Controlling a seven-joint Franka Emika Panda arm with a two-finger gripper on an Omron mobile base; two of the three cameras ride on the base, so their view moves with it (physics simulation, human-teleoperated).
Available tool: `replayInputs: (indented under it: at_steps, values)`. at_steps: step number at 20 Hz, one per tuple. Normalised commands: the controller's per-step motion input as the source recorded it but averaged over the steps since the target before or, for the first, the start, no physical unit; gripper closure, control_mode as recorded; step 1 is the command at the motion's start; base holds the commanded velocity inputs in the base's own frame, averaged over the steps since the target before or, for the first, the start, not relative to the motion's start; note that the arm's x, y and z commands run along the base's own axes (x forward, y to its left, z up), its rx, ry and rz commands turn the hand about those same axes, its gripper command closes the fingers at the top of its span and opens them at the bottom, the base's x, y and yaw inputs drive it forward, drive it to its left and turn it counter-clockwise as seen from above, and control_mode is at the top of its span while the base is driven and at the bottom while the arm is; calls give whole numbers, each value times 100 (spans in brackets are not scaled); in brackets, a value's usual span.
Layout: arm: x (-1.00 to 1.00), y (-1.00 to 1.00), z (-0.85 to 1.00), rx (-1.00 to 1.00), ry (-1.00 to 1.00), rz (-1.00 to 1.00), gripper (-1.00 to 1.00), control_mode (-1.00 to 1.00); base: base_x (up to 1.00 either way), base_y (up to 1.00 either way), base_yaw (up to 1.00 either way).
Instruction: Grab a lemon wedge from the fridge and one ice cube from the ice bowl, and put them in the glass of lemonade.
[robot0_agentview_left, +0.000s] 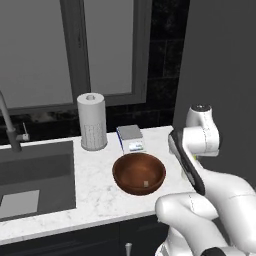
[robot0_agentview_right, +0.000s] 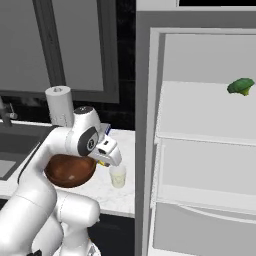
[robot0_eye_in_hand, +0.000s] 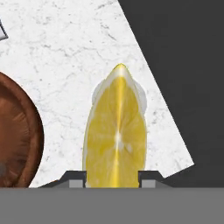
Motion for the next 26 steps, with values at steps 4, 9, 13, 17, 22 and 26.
replayInputs:
  at_steps: [4, 9, 13, 17, 22, 26]
  values:
    - [26, -33, -17, 0, 0, 0, 100, -100, 0, 0, 0]
    - [10, -23, -27, 0, 0, 0, 100, -100, 0, 0, 0]
    - [14, -9, -28, 0, 0, 0, 100, -100, 0, 0, 0]
    - [9, 7, -24, 0, 0, 0, 100, -100, 0, 0, 0]
    - [9, 2, -21, 0, -1, 0, 100, -100, 0, 0, 0]
    - [25, 0, -18, 0, -1, 0, 100, -100, 0, 0, 0]
